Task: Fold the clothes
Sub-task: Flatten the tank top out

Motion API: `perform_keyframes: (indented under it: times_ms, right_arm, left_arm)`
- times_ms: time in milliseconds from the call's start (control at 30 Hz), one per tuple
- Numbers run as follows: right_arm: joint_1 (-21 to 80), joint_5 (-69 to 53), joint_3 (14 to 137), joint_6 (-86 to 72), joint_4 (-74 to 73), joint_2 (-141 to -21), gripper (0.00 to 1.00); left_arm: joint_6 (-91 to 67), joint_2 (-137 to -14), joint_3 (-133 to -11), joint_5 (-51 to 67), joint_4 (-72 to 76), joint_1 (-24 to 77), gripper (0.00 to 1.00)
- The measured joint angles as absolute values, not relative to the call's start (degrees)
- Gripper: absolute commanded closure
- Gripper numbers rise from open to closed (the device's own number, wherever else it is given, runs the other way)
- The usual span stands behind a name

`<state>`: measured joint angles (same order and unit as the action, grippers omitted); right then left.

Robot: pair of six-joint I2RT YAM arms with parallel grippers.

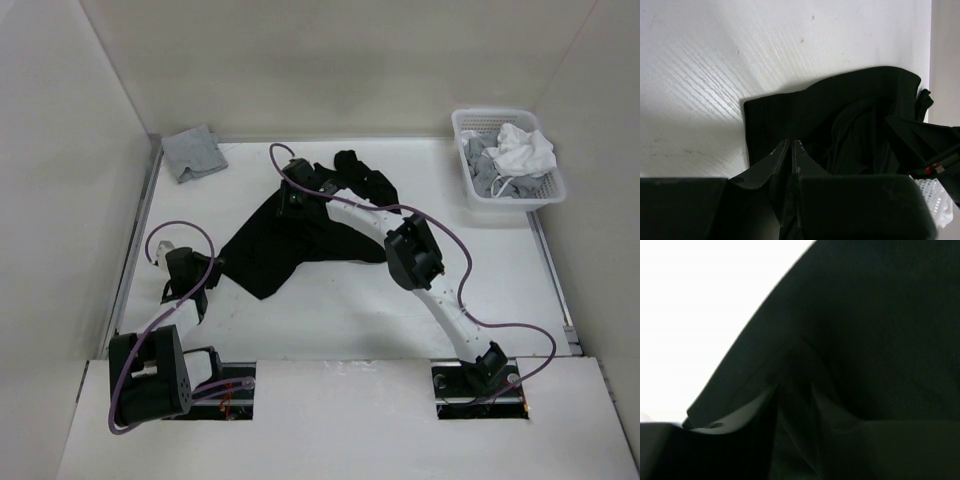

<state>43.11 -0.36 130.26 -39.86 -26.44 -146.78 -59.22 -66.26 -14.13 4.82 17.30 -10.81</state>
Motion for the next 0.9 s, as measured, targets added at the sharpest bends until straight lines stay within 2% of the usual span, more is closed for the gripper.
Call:
perform_keyframes:
  times_ms: [133, 300, 367, 467, 567, 667, 800, 900]
  right_arm:
    - [42.46, -2.09, 130.34, -40.36, -28.14, -146.78, 0.71]
    - [41.39, -2.92, 133.69, -40.64, -31.35, -147.85, 0.53]
    - [41.10, -2.92, 134.13, -40.53, -31.99, -147.96, 0.53]
    - [40.95, -3.01, 134.15, -39.99, -33.30, -147.96, 0.59]
    - [40.95, -3.29, 134.19, -39.18, -34.92, -147.96, 0.59]
    - [40.95, -3.66, 134.21, -37.89, -36.62, -147.96, 0.72]
    - [40.93, -4.47, 134.21, -37.30, -37.91, -147.96, 0.94]
    - [40.93, -4.49, 133.16, -37.28, -36.64, -147.63, 0.97]
  left_arm:
    - [-59.70, -65.78, -13.34, 5.26, 17.56, -10.55, 0.95]
    - [-60.34, -65.78, -13.08, 5.69, 17.76, -10.44, 0.95]
    - [-60.58, -65.78, -13.08, 5.89, 17.78, -10.20, 0.95]
    - [-61.01, -65.78, -13.08, 6.04, 17.85, -9.32, 0.95]
    - [-61.41, -65.78, -13.08, 6.20, 18.48, -8.56, 0.95]
    - [-61.67, -65.78, -13.08, 6.31, 19.33, -8.49, 0.95]
    - [-61.95, -65.80, -13.08, 6.26, 20.45, -8.14, 0.95]
    - [-62.00, -65.84, -13.08, 6.28, 21.08, -8.12, 0.96]
